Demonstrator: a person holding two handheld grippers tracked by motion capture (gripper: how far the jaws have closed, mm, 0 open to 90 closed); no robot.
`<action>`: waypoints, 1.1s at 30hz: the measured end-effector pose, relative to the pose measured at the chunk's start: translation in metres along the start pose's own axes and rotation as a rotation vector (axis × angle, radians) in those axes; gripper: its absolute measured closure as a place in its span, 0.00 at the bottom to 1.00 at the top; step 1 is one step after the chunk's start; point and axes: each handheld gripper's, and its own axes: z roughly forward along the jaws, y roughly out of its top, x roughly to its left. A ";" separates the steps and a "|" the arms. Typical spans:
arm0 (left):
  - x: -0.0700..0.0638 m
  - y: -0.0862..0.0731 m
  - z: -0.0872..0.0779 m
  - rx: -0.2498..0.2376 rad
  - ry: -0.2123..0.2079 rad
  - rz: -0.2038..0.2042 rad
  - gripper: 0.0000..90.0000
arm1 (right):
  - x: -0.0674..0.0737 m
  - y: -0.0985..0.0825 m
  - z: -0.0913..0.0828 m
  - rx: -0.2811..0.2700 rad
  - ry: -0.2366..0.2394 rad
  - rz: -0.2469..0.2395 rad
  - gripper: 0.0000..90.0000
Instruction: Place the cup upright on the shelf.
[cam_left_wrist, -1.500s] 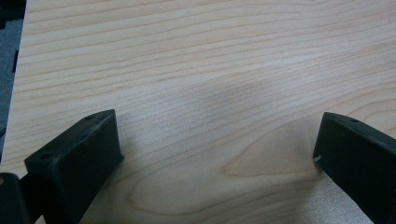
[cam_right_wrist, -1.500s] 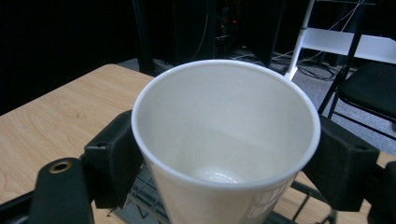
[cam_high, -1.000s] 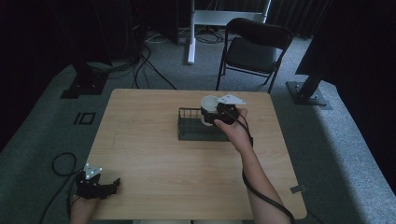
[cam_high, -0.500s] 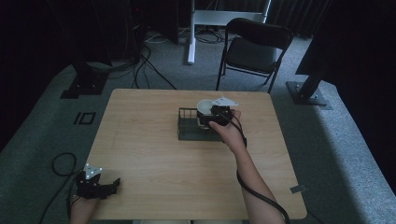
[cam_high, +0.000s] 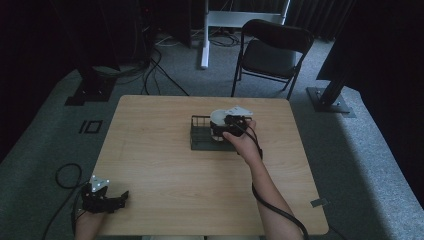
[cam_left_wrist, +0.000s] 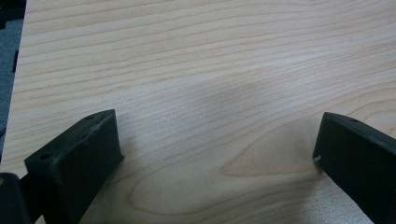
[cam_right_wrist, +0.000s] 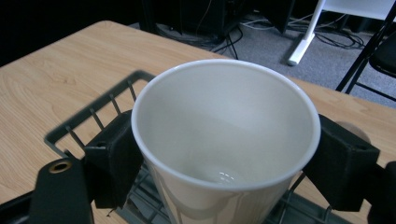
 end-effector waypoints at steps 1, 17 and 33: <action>0.000 0.000 0.000 0.000 0.000 0.000 0.01 | -0.001 -0.001 0.000 -0.003 0.001 0.002 0.22; 0.000 0.000 0.000 0.000 0.000 0.000 0.01 | -0.008 -0.006 -0.003 -0.025 -0.013 -0.023 0.21; 0.000 0.000 0.000 0.000 0.000 0.000 0.01 | -0.012 -0.006 -0.019 -0.047 -0.015 -0.028 0.14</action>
